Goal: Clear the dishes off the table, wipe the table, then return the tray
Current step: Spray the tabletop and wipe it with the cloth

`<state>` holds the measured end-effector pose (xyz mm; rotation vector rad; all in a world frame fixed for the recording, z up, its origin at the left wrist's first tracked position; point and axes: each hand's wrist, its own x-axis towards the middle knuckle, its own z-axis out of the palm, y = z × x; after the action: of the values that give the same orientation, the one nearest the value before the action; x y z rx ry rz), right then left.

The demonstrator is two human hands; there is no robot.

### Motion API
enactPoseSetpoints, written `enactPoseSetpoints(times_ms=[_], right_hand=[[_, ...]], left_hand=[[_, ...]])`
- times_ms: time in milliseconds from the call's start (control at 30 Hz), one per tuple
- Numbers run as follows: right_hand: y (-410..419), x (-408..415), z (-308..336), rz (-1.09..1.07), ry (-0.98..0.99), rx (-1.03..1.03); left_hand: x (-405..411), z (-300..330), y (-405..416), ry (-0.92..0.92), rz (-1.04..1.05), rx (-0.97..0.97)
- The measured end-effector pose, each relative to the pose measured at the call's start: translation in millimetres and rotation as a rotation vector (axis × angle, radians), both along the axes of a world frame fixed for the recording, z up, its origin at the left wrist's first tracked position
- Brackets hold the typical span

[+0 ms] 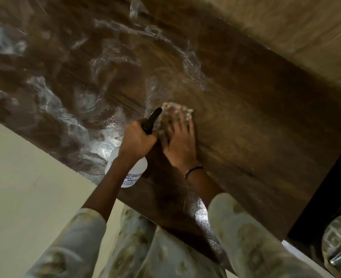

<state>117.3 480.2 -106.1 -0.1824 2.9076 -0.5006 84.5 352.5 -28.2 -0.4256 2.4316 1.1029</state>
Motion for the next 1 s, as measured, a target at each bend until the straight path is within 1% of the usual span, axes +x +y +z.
enactPoseSetpoints(times_ms=[67,167,233,367,433,567,700,833,1000], right_hand=[[-4.0,28.0,0.7,0.091,-0.014,-0.038],[25.5,51.4,1.3,0.197,0.024,-0.044],[52.6,49.0,2.4,0.138,0.04,-0.021],[83.3,20.5,5.5,-0.196,0.025,0.039],[86.5,9.8,6.4,-0.275,0.016,0.064],[85.2,8.1,3.9,-0.29,0.015,0.067],[84.0,8.3,2.6,-0.313,-0.004,0.08],[84.5,7.8,3.3,-0.31,-0.019,0.085],[97.0,-0.1,0.8,-0.249,-0.016,0.067]], left_hand=[[-2.8,0.9,0.4,-0.013,-0.02,0.016],[-9.6,5.7,4.2,0.007,-0.06,0.019],[-17.8,9.2,11.4,0.001,-0.108,0.013],[-36.1,11.5,35.2,-0.036,-0.231,0.025],[-46.8,13.0,52.1,-0.049,-0.3,0.033],[-71.3,20.4,86.9,-0.04,-0.404,0.041],[-89.7,19.0,102.4,-0.02,-0.395,0.059],[-100.7,17.7,107.2,0.004,-0.429,0.058],[-113.8,17.2,105.1,-0.014,-0.429,0.024]])
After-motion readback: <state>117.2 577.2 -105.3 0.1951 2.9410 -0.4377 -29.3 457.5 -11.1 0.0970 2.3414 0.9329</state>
